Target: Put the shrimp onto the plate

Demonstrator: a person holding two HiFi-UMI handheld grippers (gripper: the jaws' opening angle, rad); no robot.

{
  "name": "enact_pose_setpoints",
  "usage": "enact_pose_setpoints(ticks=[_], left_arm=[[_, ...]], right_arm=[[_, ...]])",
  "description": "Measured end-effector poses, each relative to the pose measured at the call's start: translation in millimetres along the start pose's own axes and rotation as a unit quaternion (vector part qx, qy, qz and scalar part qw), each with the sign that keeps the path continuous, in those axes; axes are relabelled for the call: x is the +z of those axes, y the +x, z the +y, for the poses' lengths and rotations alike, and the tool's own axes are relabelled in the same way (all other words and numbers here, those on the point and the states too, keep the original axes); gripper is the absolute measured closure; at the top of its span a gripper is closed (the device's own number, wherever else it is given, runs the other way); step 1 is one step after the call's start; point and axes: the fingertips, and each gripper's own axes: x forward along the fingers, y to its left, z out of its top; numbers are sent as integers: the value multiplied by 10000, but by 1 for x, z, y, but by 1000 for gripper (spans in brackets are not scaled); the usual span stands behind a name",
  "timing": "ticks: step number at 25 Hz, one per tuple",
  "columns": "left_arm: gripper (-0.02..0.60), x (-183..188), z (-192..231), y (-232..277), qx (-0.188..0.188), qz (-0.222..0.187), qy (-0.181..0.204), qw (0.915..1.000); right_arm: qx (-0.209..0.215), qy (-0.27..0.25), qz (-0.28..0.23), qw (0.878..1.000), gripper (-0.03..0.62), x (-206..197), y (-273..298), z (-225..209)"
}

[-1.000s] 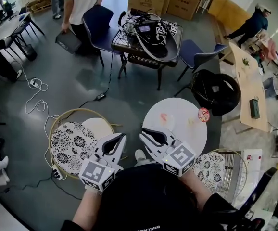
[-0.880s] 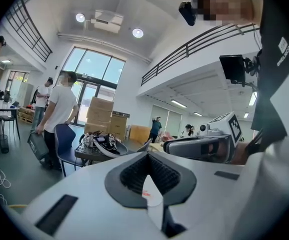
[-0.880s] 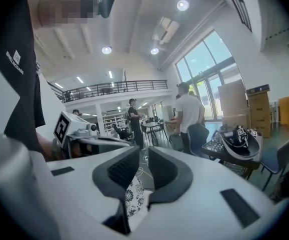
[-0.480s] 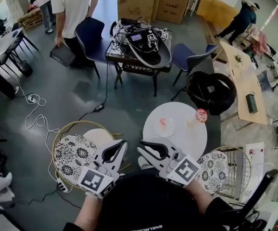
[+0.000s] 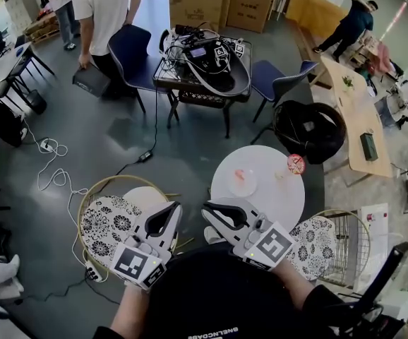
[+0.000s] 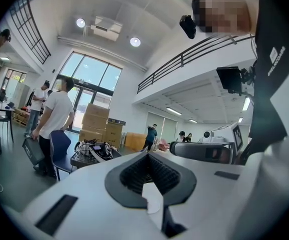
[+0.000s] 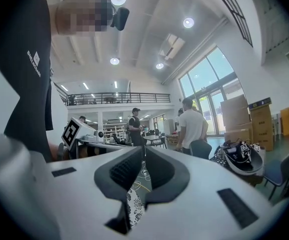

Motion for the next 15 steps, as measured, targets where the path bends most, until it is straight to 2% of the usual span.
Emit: enact_pose_setpoints(ticks=[15], left_arm=[[577,-10,0,-1,46,-17,-70,10000]], right_arm=[[-123,135,53,9998,557,-15,-6,-7]])
